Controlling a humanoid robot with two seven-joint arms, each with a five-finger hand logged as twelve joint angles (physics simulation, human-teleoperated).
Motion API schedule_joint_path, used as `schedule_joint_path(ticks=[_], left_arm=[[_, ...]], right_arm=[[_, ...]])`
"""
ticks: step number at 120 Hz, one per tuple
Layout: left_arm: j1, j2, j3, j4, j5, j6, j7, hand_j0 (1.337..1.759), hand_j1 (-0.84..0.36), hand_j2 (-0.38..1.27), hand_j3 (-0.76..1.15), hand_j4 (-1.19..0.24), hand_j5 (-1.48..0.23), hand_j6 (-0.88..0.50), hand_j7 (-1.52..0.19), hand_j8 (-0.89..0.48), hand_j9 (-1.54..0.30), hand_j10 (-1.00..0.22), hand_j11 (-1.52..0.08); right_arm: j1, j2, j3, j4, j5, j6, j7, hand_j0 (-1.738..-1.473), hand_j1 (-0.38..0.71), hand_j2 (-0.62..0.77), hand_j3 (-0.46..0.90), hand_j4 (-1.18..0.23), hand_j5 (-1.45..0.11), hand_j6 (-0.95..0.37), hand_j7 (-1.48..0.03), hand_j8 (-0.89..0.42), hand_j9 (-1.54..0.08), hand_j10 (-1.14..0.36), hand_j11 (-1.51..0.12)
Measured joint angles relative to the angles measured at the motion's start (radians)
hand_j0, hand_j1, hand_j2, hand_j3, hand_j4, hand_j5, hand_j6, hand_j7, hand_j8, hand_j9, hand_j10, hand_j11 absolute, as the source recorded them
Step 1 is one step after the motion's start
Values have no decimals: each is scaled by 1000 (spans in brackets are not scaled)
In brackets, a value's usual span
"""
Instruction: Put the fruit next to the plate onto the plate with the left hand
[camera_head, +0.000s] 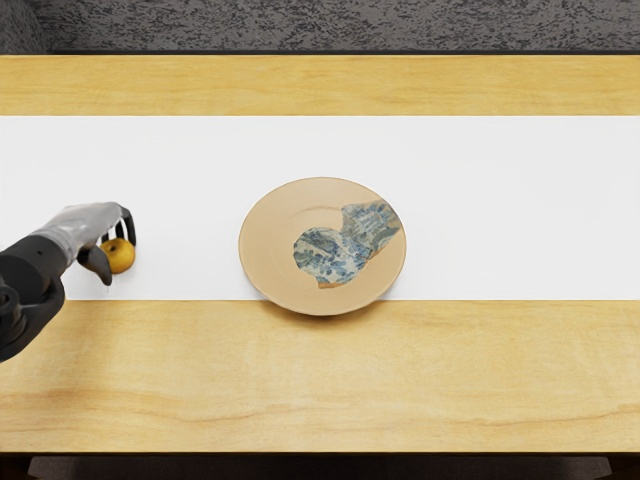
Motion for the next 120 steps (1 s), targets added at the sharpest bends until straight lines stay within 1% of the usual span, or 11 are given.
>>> schedule_joint_path(ticks=[15, 18, 33, 56, 63, 70, 94, 96, 101, 110, 120], left_arm=[[-55, -4, -4, -1, -26, -34, 0, 1637, -261, 499, 103, -593, -1034, -455, -1030, -582, -1026, -753, -1029], [-67, -12, -6, -2, -31, -42, 0, 1638, -239, 388, 91, -598, -1034, -466, -1030, -587, -1025, -754, -1028], [-80, -54, -51, -3, -51, -97, -1, 1646, -280, 518, 49, -580, -1046, -445, -1033, -586, -1024, -755, -1028], [-110, -106, -127, -9, -69, -175, 0, 1652, -283, 515, 19, -589, -1037, -459, -1019, -586, -1019, -756, -1022], [-127, -123, -145, -12, -71, -194, 0, 1653, -320, 631, 15, -592, -1036, -458, -1016, -586, -1016, -756, -1019], [-145, -133, -157, -14, -77, -208, 0, 1653, -330, 641, 11, -591, -1036, -459, -1016, -579, -1014, -756, -1016], [-155, -194, -212, -25, -96, -270, 0, 1655, -396, 789, 4, -618, -1024, -472, -1006, -565, -1007, -754, -1008], [-156, -201, -217, -26, -96, -276, 0, 1655, -406, 826, 4, -621, -1029, -436, -1005, -566, -1005, -754, -1007], [-157, -215, -228, -29, -97, -287, 0, 1655, -403, 770, 3, -614, -1032, -432, -1005, -551, -1004, -752, -1005], [-157, -245, -247, -34, -99, -305, 0, 1655, -450, 859, 2, -627, -1043, -404, -1001, -533, -1002, -750, -1003], [-160, -255, -264, -40, -105, -324, 1, 1655, -474, 860, 1, -619, -1046, -406, -995, -523, -999, -749, -999]], right_arm=[[0, 0, 0, 0, 0, 0, 0, -1658, -349, 0, 0, 0, 0, 0, 0, 0, 0, 0, 0], [0, 0, 0, 0, 0, 0, 0, -1658, -349, 0, 0, 0, 0, 0, 0, 0, 0, 0, 0], [-1, 0, 0, 0, 0, 0, 0, -1658, -349, 0, 0, 0, 0, 0, 0, 0, 0, 0, 0], [-3, 0, -4, 0, 1, 0, 0, -1658, -349, 0, 0, 0, 0, 0, 0, 0, 0, 0, 0], [-4, 0, -4, 0, 1, 0, 0, -1658, -349, 0, 0, 0, 0, 0, 0, 0, 0, 0, 0], [-4, 0, -5, 1, 1, 0, 0, -1658, -349, 0, 0, 0, 0, 0, 0, 0, 0, 0, 0], [-5, 0, -6, 1, 1, 0, 0, -1658, -349, 0, 0, 0, 0, 0, 0, 0, 0, 0, 0], [-5, 0, -6, 1, 1, 0, 0, -1658, -349, 0, 0, 0, 0, 0, 0, 0, 0, 0, 0], [-6, 0, -6, 1, 1, 0, 0, -1658, -349, 0, 0, 0, 0, 0, 0, 0, 0, 0, 0], [-6, 0, -6, 0, 2, 0, 0, -1658, -349, 0, 0, 0, 0, 0, 0, 0, 0, 0, 0], [-6, 0, -6, 1, 1, 0, 0, -1658, -349, 0, 0, 0, 0, 0, 0, 0, 0, 0, 0]])
